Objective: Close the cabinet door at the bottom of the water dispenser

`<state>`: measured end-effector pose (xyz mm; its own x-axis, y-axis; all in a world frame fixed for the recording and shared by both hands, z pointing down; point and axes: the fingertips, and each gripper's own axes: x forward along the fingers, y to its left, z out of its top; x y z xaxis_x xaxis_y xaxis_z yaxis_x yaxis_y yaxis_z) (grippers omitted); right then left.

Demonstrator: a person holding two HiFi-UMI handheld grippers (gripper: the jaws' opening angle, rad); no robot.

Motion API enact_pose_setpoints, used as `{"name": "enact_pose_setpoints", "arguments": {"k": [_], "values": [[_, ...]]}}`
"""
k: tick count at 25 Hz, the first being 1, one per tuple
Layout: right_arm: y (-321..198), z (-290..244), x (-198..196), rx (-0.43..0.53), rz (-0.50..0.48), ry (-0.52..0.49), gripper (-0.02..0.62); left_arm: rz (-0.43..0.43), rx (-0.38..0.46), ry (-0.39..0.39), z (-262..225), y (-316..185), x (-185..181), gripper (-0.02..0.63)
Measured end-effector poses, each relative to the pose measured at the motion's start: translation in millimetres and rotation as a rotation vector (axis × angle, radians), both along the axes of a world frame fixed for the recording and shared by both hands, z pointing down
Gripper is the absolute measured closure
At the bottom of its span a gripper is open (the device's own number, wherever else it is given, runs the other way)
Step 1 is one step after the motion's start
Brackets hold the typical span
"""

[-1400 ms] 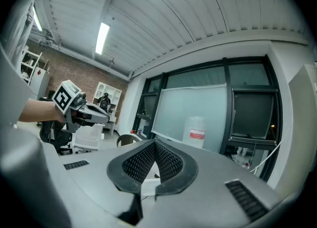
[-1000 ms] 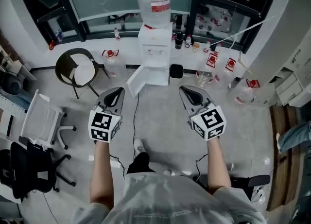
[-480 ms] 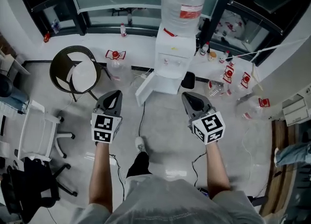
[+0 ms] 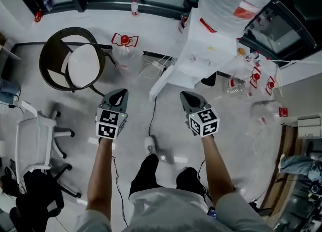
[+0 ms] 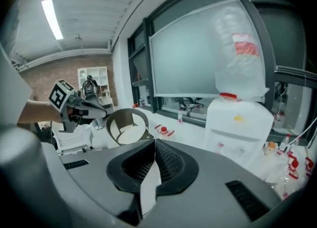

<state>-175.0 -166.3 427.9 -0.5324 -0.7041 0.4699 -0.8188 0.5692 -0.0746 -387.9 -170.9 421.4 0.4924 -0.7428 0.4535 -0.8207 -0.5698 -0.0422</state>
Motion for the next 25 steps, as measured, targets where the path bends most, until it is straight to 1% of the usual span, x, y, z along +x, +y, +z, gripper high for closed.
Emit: {"name": "enact_pose_setpoints", "arguments": {"k": [1, 3, 5, 7, 9, 13, 16, 18, 21, 23, 25], "values": [[-5.5, 24.9, -7.3, -0.030, 0.001, 0.007, 0.555, -0.009, -0.031, 0.019, 20.8, -5.8, -4.1, 0.589], [-15.0, 74.0, -19.5, -0.095, 0.004, 0.002, 0.476, -0.030, -0.085, 0.053, 63.4, -16.0, -9.5, 0.589], [-22.0, 121.0, -27.7, -0.143, 0.019, -0.005, 0.440, -0.036, -0.130, 0.069, 105.8, -21.2, -10.8, 0.589], [-31.5, 167.8, -35.8, -0.173, 0.047, -0.011, 0.407, -0.021, -0.155, 0.085, 144.6, -25.2, -10.9, 0.589], [-45.5, 219.4, -48.9, -0.203, 0.074, -0.026, 0.372, -0.026, -0.181, 0.087, 184.6, -31.2, -18.2, 0.589], [-69.9, 332.2, -69.7, -0.306, 0.106, -0.047, 0.315, -0.112, -0.254, 0.067, 266.9, -44.9, -32.9, 0.589], [-82.0, 402.4, -83.1, -0.366, 0.132, -0.046, 0.281, -0.155, -0.280, 0.061, 320.4, -49.3, -37.8, 0.589], [-92.6, 437.6, -84.7, -0.388, 0.177, -0.037, 0.269, -0.166, -0.308, 0.052, 350.8, -48.8, -39.5, 0.589], [-108.3, 470.1, -74.6, -0.408, 0.296, -0.040, 0.264, -0.150, -0.334, 0.046, 383.0, -51.6, -36.4, 0.589], [-114.0, 483.6, -72.1, -0.429, 0.352, -0.049, 0.259, -0.142, -0.350, 0.066, 397.9, -53.9, -33.6, 0.589], [-118.2, 490.8, -77.1, -0.445, 0.368, -0.066, 0.261, -0.148, -0.364, 0.099, 405.5, -58.9, -28.7, 0.589]]}}
